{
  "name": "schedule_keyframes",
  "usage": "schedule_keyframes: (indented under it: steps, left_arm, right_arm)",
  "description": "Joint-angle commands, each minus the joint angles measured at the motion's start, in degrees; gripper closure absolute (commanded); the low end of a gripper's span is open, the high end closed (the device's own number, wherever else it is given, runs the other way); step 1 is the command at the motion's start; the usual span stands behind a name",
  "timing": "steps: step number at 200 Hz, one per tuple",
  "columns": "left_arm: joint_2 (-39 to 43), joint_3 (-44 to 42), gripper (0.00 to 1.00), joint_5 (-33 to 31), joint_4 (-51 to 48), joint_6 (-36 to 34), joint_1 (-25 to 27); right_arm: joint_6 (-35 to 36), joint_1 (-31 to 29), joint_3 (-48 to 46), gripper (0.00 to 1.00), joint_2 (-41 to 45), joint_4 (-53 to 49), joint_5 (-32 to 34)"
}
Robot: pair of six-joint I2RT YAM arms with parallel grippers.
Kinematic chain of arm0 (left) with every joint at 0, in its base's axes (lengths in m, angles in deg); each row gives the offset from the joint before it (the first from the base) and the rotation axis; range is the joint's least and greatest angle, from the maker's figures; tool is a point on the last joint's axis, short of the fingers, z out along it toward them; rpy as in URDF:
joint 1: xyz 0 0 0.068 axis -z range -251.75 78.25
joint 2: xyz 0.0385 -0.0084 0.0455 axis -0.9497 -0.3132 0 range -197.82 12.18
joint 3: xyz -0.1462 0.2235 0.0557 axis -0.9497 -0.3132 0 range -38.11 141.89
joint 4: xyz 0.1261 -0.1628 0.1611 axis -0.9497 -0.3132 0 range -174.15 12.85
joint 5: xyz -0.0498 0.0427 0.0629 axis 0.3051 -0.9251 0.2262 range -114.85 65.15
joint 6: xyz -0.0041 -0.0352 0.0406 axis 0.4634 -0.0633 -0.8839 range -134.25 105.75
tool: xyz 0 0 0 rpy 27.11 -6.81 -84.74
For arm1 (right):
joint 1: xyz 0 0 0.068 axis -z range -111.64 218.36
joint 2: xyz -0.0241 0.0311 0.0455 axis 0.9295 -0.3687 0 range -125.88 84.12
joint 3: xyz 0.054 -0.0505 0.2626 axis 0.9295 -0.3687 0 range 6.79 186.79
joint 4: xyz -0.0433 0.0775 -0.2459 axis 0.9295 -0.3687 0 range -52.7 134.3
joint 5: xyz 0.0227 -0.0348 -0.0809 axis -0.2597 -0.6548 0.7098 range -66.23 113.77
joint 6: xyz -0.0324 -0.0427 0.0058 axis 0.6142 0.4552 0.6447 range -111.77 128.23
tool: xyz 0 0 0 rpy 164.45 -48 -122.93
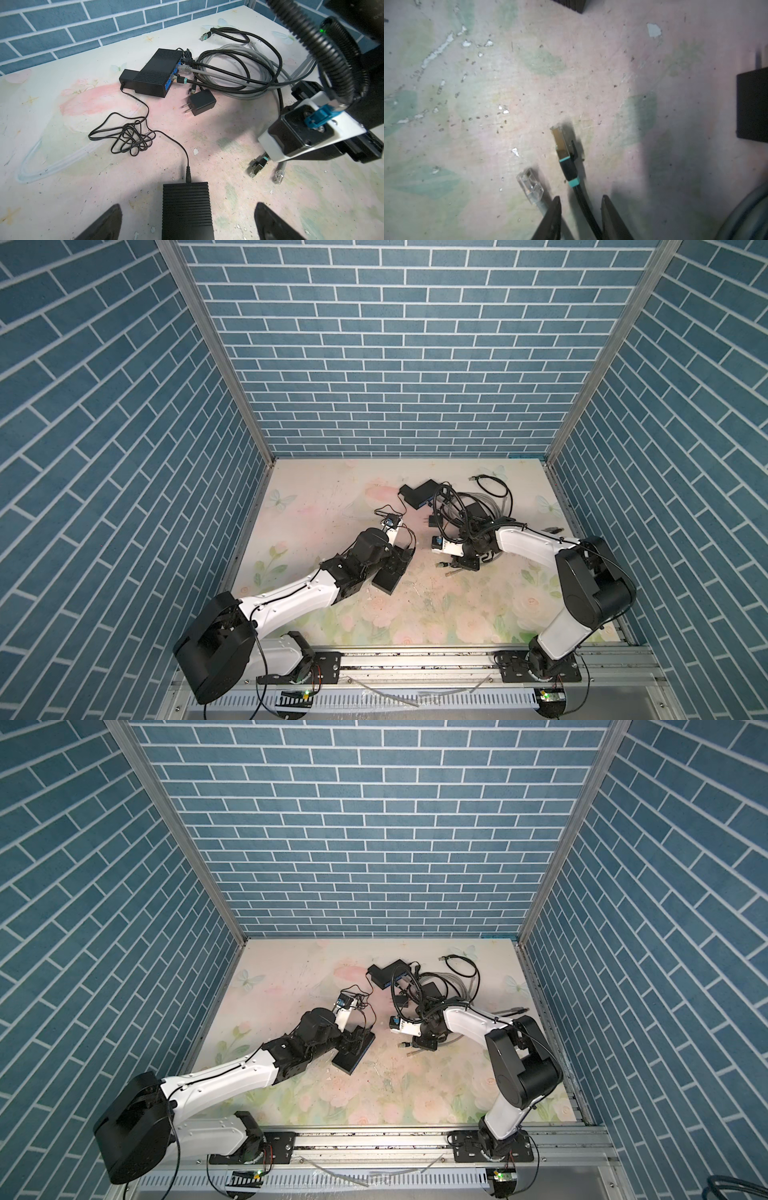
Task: Insert the plug into the switch port
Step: 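Grasp the black teal-banded ethernet cable near its plug with the right gripper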
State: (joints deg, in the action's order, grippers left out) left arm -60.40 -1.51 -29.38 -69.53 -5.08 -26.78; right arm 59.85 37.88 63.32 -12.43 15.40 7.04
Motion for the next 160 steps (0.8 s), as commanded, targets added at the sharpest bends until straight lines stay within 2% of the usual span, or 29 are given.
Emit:
schedule_keyframes:
  steps: [1, 72, 93, 105, 128, 144, 160]
  left_arm:
    - [-1.4, -0.1, 0.00, 0.4, -0.5, 1.1, -0.2]
    - [-1.1, -2.6, 0.00, 3.0, 1.8, 10.0, -2.9]
    - [-1.3, -4.7, 0.00, 7.3, 6.0, 13.6, -5.7]
    - [-1.8, -5.7, 0.01, 5.9, 7.8, 16.2, -6.6]
    - [-2.2, -6.6, 0.00, 7.5, 10.6, 15.9, -7.2]
    - [-1.6, -6.6, 0.00, 10.4, 11.5, 13.3, -7.2]
    - [-1.3, -5.3, 0.01, 10.4, 8.9, 12.2, -7.2]
  right_arm:
    - [5.0, -0.4, 3.6, 0.66, -2.1, -4.1, -2.2]
    - [9.1, -2.8, 4.9, 0.67, -5.6, -5.4, -2.5]
    - [9.3, -3.8, 5.2, 0.74, -6.7, -5.3, -1.4]
    - [9.2, -4.2, 5.1, 0.84, -7.0, -4.1, -0.6]
    - [8.8, -4.7, 3.3, 1.00, -6.1, 0.8, 1.3]
    - [8.4, -5.0, 1.1, 1.00, -4.1, 5.7, 2.1]
    - [7.7, -5.2, -1.6, 1.00, -1.8, 12.4, 2.7]
